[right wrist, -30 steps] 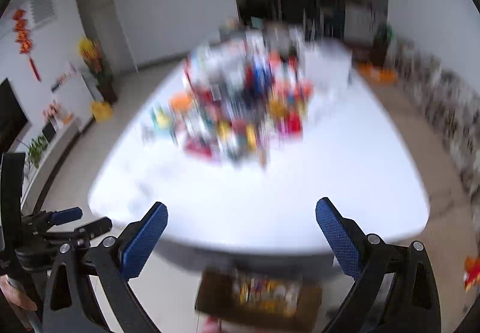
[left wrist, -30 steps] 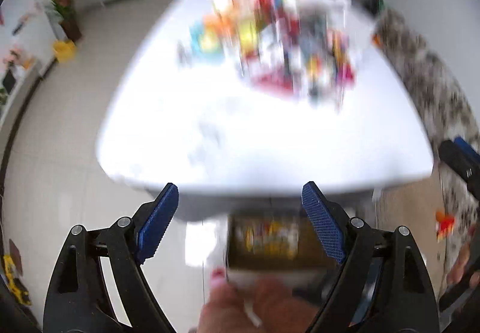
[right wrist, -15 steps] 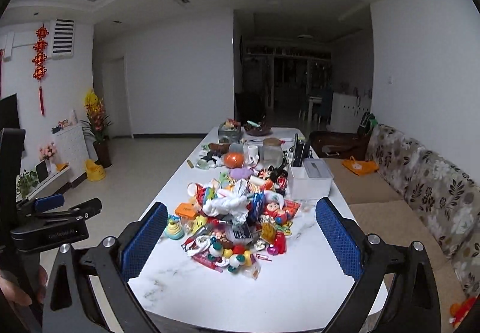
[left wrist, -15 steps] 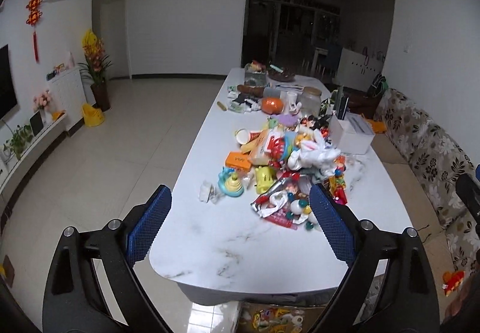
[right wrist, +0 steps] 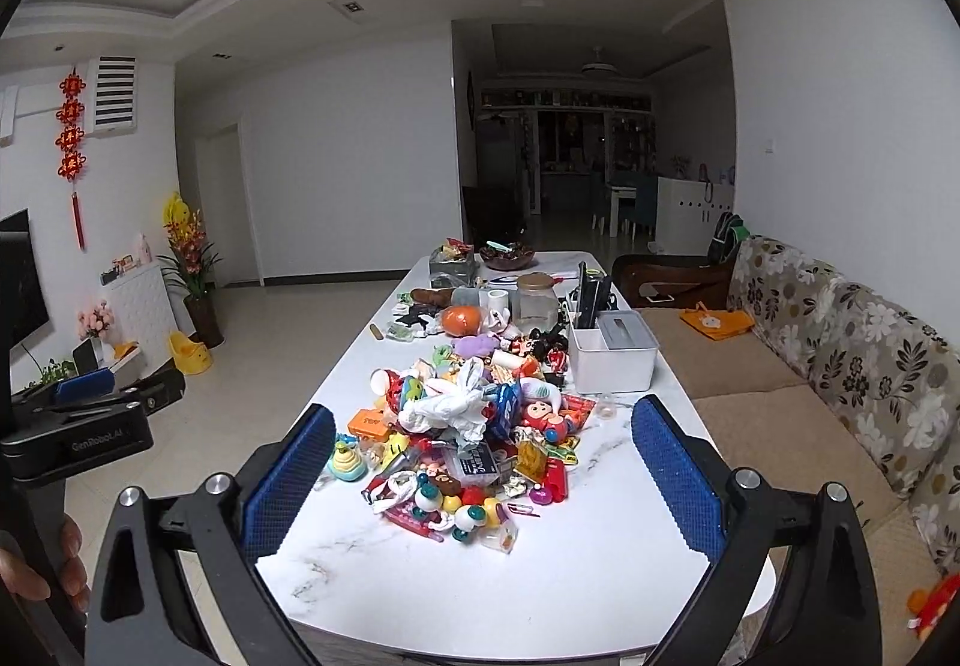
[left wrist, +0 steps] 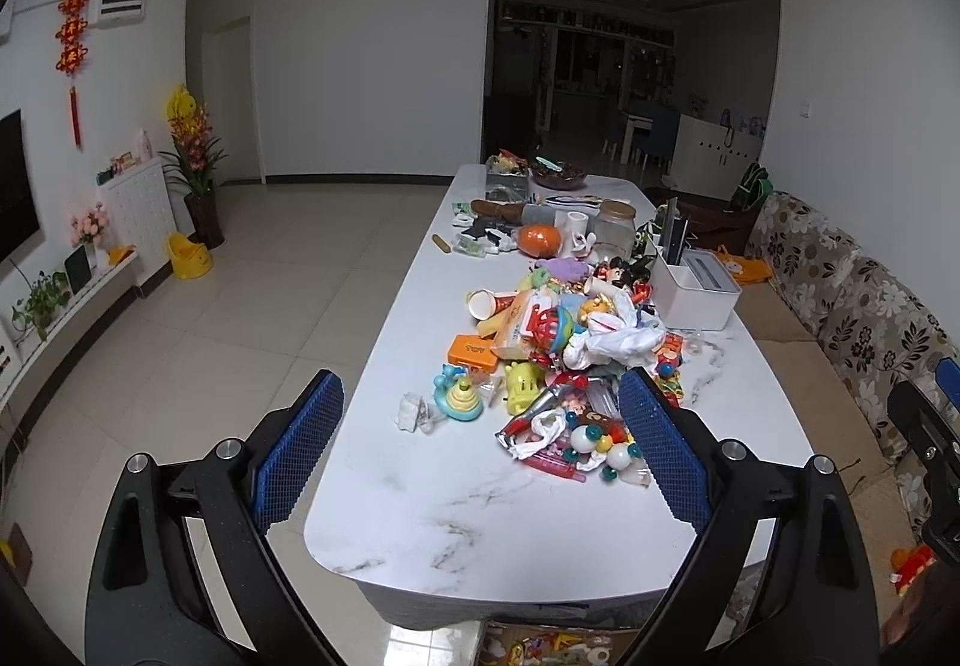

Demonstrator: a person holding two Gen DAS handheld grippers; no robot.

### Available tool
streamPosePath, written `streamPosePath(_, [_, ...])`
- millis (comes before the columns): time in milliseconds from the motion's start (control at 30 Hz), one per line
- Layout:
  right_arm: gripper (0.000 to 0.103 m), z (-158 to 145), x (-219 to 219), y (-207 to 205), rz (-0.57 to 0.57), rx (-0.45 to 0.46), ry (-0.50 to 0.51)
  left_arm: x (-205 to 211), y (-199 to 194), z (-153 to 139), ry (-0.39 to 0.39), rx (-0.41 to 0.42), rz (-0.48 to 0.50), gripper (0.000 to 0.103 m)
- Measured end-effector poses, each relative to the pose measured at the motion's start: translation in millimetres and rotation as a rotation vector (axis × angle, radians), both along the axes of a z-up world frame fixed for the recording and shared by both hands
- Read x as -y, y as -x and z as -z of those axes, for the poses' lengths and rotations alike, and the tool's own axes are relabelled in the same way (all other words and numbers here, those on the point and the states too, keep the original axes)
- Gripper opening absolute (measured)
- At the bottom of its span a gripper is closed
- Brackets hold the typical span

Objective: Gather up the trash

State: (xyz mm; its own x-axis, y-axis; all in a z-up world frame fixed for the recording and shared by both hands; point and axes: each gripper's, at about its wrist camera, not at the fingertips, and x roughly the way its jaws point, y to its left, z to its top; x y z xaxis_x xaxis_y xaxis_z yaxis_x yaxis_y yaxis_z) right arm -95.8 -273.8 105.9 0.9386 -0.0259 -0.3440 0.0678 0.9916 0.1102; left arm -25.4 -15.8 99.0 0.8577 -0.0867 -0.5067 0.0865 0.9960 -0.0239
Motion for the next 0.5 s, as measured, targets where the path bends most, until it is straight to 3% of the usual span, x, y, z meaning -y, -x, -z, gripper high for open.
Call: streamPosePath(500, [0.098, 3.5, -6.3, -2.2, -0.015, 0.015, -0.002, -0.7, 5.0, -7.0, -0.020, 0.019, -0.003, 0.091])
